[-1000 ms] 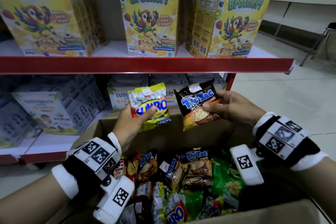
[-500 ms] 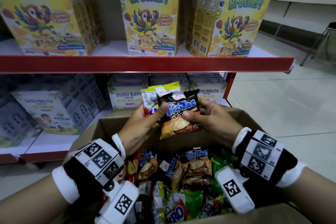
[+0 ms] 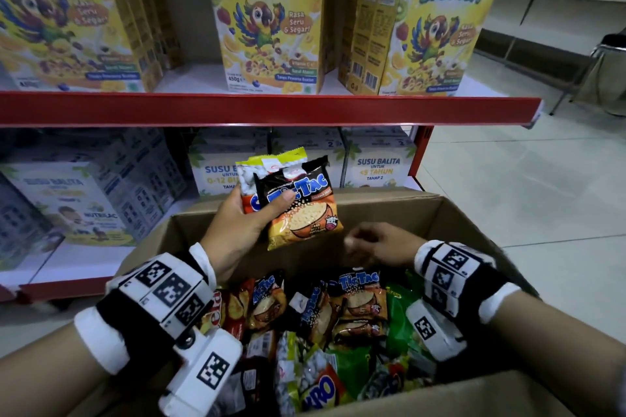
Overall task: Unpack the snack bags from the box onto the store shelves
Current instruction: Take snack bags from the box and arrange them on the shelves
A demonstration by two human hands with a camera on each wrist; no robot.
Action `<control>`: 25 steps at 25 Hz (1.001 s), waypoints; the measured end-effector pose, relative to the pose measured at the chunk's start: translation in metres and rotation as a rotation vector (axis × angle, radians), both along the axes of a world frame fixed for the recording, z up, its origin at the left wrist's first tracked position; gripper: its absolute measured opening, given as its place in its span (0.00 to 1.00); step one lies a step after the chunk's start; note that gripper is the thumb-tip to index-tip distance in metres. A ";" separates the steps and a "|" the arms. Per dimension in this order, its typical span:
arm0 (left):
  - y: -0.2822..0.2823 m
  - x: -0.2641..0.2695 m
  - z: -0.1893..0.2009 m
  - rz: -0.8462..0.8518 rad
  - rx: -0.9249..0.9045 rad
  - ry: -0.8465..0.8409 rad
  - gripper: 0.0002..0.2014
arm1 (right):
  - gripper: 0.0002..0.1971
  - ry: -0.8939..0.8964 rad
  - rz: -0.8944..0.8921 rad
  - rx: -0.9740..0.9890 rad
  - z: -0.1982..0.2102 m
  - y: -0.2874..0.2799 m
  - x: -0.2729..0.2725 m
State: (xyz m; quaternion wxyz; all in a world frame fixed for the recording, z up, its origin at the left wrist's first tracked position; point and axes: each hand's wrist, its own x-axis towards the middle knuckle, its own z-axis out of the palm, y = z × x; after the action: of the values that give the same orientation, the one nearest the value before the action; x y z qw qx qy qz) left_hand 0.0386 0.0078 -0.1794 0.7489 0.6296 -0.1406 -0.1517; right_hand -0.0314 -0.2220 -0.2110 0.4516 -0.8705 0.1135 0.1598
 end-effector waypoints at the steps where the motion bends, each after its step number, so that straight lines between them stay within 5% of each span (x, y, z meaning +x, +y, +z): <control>1: 0.001 0.001 -0.002 0.009 0.013 -0.001 0.26 | 0.17 0.049 0.068 -0.153 -0.013 -0.001 0.005; 4: 0.002 0.003 -0.005 0.029 0.046 0.000 0.29 | 0.29 0.155 0.244 -0.394 -0.049 0.009 0.012; 8: 0.004 0.006 -0.007 0.011 0.057 -0.024 0.27 | 0.44 0.091 0.400 -0.371 -0.086 0.028 0.005; 14: 0.004 0.002 -0.007 -0.013 0.070 -0.060 0.23 | 0.28 0.074 0.432 -0.303 -0.085 0.041 -0.003; 18: 0.007 0.003 -0.005 0.036 0.050 -0.094 0.24 | 0.22 -0.009 0.263 -0.223 -0.039 0.025 -0.006; 25: -0.017 -0.006 0.003 0.113 0.077 -0.172 0.26 | 0.13 -0.258 -0.323 0.402 0.057 -0.025 -0.043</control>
State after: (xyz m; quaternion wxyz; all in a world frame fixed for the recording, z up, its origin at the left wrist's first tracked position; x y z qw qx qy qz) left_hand 0.0330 -0.0096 -0.1760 0.7167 0.6754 -0.1627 -0.0597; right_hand -0.0742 -0.2469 -0.1542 0.6454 -0.7472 0.1584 -0.0073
